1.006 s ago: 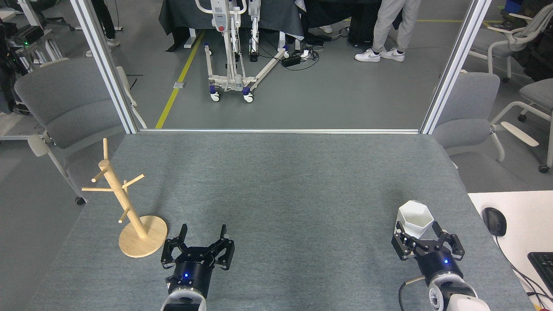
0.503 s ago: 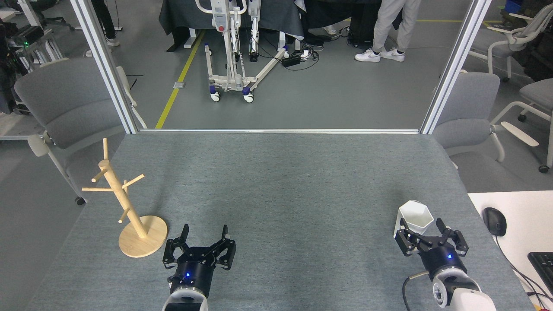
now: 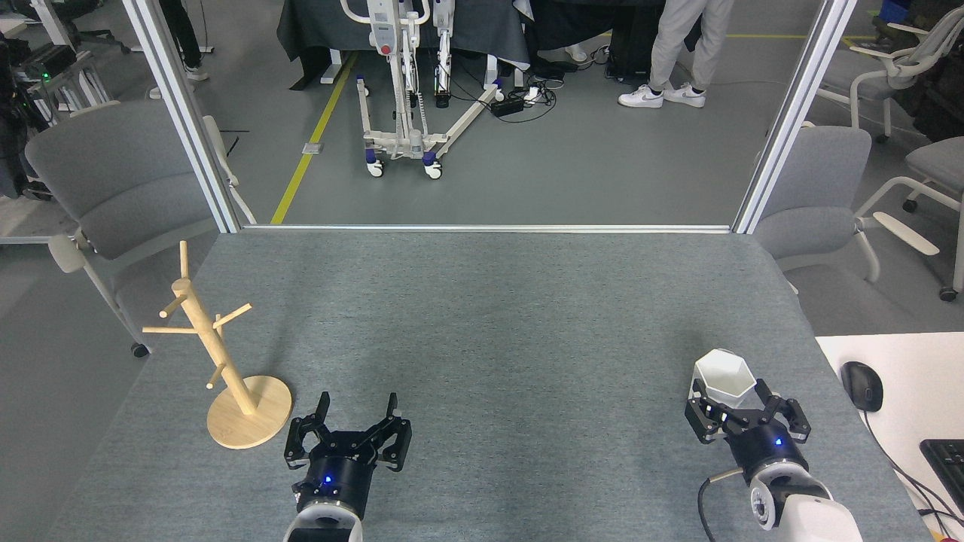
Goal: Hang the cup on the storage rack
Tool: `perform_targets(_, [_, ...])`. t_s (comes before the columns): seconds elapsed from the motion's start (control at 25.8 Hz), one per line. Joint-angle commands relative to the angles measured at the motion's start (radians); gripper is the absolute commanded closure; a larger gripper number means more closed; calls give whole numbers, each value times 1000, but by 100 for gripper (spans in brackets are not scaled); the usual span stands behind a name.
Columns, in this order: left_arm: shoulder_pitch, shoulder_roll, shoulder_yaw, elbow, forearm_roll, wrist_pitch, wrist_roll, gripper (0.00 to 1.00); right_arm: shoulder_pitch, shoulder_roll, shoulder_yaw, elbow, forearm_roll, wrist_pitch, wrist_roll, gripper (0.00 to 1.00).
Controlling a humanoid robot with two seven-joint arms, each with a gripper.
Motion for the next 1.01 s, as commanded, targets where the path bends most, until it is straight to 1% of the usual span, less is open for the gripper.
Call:
perform_targets(0.0, [0,0,0,0,0,1,0,0,-28,1,4,39,4,2,0,0])
perform_targets(0.15, [0,0,0,0,0,1,0,0,-69,0,4,86,12,2,0,0])
perform_targets(0.35, [0,0,0,0,0,1,0,0,-78,3,6,103,13,22,0,0])
perform_targets(0.46, [0,2,2,0,0,1,0,0,-84,3,7,123,30,39,0,0])
perform_targets(0.62, [2,2,2,-1,0,1,0,0,-91,1,7,128,30,40,0,0])
perform_targets(0.81, [3,2,3,-8,0,0,0,0,-114,1,7,158,30,60,0,1])
perform_targets(0.97, [5,2,2,-15,-2,0,0,0,-114,1,7,166,32,75,0,1])
